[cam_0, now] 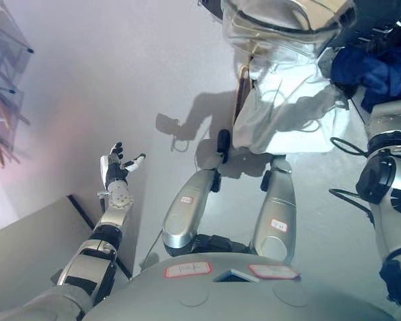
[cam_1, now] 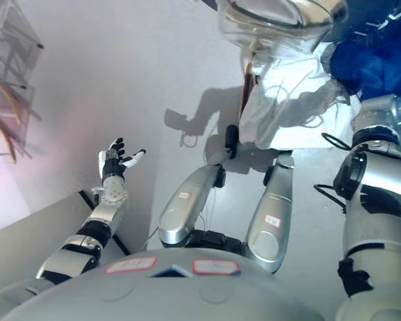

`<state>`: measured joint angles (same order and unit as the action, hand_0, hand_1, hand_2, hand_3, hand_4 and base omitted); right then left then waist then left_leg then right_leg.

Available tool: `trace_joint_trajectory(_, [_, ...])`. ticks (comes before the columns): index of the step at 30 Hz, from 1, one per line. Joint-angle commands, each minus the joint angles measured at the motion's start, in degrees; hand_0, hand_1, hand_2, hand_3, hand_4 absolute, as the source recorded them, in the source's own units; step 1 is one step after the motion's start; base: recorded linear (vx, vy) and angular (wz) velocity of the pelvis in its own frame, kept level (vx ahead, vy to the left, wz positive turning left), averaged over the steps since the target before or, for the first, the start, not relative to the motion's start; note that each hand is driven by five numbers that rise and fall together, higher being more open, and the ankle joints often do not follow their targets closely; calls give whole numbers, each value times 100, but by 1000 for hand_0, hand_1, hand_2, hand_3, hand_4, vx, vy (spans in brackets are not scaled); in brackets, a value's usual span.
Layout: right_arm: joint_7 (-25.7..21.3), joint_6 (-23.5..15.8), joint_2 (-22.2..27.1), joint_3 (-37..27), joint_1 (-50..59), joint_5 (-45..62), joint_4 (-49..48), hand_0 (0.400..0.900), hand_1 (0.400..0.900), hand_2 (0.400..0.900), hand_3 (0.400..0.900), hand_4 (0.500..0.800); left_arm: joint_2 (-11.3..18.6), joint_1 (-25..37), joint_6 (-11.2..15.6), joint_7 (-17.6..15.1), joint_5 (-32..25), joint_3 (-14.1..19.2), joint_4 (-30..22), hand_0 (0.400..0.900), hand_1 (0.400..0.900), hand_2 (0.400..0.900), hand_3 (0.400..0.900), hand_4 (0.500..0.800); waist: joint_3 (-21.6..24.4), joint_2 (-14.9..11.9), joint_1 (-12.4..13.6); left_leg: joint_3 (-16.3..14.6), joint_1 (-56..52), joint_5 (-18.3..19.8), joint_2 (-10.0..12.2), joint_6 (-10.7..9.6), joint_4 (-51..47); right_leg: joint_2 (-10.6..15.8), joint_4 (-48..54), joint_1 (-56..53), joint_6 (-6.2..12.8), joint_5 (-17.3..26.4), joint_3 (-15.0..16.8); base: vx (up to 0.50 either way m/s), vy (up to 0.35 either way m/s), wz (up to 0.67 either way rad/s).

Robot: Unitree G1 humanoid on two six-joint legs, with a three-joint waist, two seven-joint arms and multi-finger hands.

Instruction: Put the clothes in the basket into the washing machine.

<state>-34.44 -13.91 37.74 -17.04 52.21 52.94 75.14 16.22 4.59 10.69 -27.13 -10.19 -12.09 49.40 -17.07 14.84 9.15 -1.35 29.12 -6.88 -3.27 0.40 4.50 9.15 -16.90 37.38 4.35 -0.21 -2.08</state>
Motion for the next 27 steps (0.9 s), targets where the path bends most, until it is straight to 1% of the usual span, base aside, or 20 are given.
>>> trace_joint_trajectory(1, [-672, -1029, 864, 417, 384, -447, -977, 400, 400, 400, 400, 500, 51, -260, 213, -324, -208, 248, 381, 900, 900, 900, 900, 800, 455, 328, -38, 204, 168, 0, 22, -507, -17, -116, 550, -362, 151, 207, -189, 21, -15, 5])
trace_joint_trajectory(2, [-950, -1125, 922, 379, 358, -758, -1393, 400, 400, 400, 400, 500, 36, -266, 225, -339, -178, 268, 342, 900, 900, 900, 900, 800, 474, 386, -53, 225, 151, -95, 39, -529, -93, -128, 550, -349, 142, 243, -196, 43, -26, 8])
trace_joint_trajectory(3, [-1096, -1158, 954, 348, 327, -927, -1708, 400, 400, 400, 400, 500, 27, -291, 237, -367, -160, 255, 284, 900, 900, 900, 900, 800, 496, 421, -55, 239, 110, -133, 45, -546, -162, -130, 541, -365, 138, 228, -209, 18, -20, 11])
trace_joint_trajectory(5, [-1397, -1235, 1266, 420, 477, -1299, -2085, 400, 400, 400, 400, 500, 36, -354, 266, -424, -99, 278, 214, 900, 900, 900, 900, 800, 549, 485, -12, 300, 10, -229, 87, -602, -328, -146, 477, -382, 125, 164, -247, 50, -52, 17])
trace_joint_trajectory(7, [-1577, -1281, 1642, 467, 630, -1473, -2179, 400, 400, 400, 400, 500, 70, -441, 283, -448, -46, 271, 155, 900, 900, 900, 900, 800, 585, 512, 13, 359, -103, -281, 99, -668, -466, -155, 403, -399, 117, 63, -296, 47, -71, 21])
trace_joint_trajectory(9, [-1838, -1279, 1791, 626, 764, -1830, -2479, 400, 400, 400, 400, 500, 45, -419, 273, -471, -18, 278, 159, 900, 900, 900, 900, 800, 602, 535, 7, 389, -150, -402, 139, -710, -619, -183, 349, -365, 94, 57, -317, 35, -49, 8])
trace_joint_trajectory(10, [-2019, -1246, 1914, 670, 790, -2078, -2648, 400, 400, 400, 400, 500, 62, -443, 267, -494, 5, 304, 145, 900, 900, 900, 900, 800, 619, 518, 2, 418, -217, -395, 150, -728, -692, -188, 308, -390, 88, -34, -328, 54, -62, 7])
trace_joint_trajectory(12, [-2338, -1208, 2022, 632, 786, -2469, -2861, 400, 400, 400, 400, 500, 34, -482, 275, -525, 62, 309, 102, 900, 900, 900, 900, 800, 655, 543, -1, 443, -248, -473, 181, -754, -782, -214, 296, -399, 69, -20, -366, 50, -70, 7])
trace_joint_trajectory(14, [-2625, -991, 2290, 714, 867, -2829, -2834, 400, 400, 400, 400, 500, 64, -511, 275, -553, 126, 296, 66, 900, 900, 900, 900, 800, 707, 523, -4, 473, -324, -463, 200, -778, -847, -238, 242, -445, 65, -134, -398, 66, -72, 5])
trace_joint_trajectory(15, [-2670, -950, 2353, 767, 920, -2898, -2793, 400, 400, 400, 400, 500, 70, -496, 270, -572, 151, 276, 55, 900, 900, 900, 900, 800, 712, 525, -11, 480, -337, -460, 206, -774, -853, -248, 219, -443, 56, -150, -402, 36, -59, 2])
trace_joint_trajectory(16, [-2786, -740, 2509, 850, 916, -3088, -2738, 400, 400, 400, 400, 500, 76, -528, 283, -591, 160, 285, -3, 900, 900, 900, 900, 800, 711, 516, -25, 488, -350, -457, 203, -772, -845, -265, 184, -439, 43, -151, -403, 26, -51, 0])
trace_joint_trajectory(18, [-2749, -548, 2636, 954, 913, -3335, -2750, 400, 400, 400, 400, 500, 60, -531, 284, -631, 217, 288, -50, 900, 900, 900, 900, 800, 687, 513, -64, 484, -312, -483, 202, -771, -814, -290, 176, -406, 28, -103, -392, -4, -37, -6])
trace_joint_trajectory(20, [-2735, -492, 2657, 1051, 999, -3269, -2598, 400, 400, 400, 400, 500, 67, -528, 289, -659, 247, 229, -125, 900, 900, 900, 900, 800, 685, 481, -80, 491, -286, -479, 207, -767, -815, -307, 214, -375, 34, -59, -382, 1, -16, -15])
trace_joint_trajectory(22, [-2556, -485, 2636, 1230, 1153, -3153, -2463, 400, 400, 400, 400, 500, 55, -507, 290, -650, 190, 230, -86, 900, 900, 900, 900, 800, 672, 451, -86, 447, -273, -471, 216, -770, -815, -326, 228, -319, 39, -27, -332, 7, -17, -20])
trace_joint_trajectory(23, [-2453, -432, 2581, 1303, 1173, -3096, -2351, 816, 816, 816, 816, 749, 34, -509, 313, -643, 151, 211, -145, 900, 900, 900, 900, 800, 643, 451, -91, 439, -262, -468, 217, -772, -809, -333, 233, -283, 43, -10, -302, -6, -11, -21])
trace_joint_trajectory(24, [-2290, -413, 2547, 1389, 1242, -2971, -2200, 900, 900, 900, 900, 800, 24, -532, 319, -615, 94, 212, -145, 900, 900, 900, 900, 800, 630, 445, -91, 412, -244, -467, 217, -772, -800, -345, 247, -261, 42, 1, -260, -15, -8, -20])
trace_joint_trajectory(25, [-1971, -458, 2526, 1518, 1353, -2680, -2093, 900, 900, 900, 900, 800, 22, -503, 320, -591, 34, 200, -114, 900, 900, 900, 900, 800, 603, 431, -112, 375, -243, -461, 220, -771, -808, -356, 235, -238, 43, -10, -213, -12, -5, -19])
trace_joint_trajectory(26, [-1796, -436, 2486, 1637, 1464, -2508, -2022, 900, 900, 900, 900, 800, -10, -475, 316, -564, -21, 185, -66, 900, 900, 900, 900, 800, 590, 440, -119, 359, -223, -471, 236, -773, -807, -369, 240, -208, 45, 7, -183, -4, -2, -15])
trace_joint_trajectory(27, [-1768, -424, 2457, 1725, 1567, -2457, -1938, 900, 900, 900, 900, 800, -31, -472, 339, -543, -77, 169, -48, 900, 900, 900, 900, 800, 590, 459, -125, 340, -219, -474, 239, -773, -824, -379, 241, -193, 43, 4, -161, 6, 12, -11])
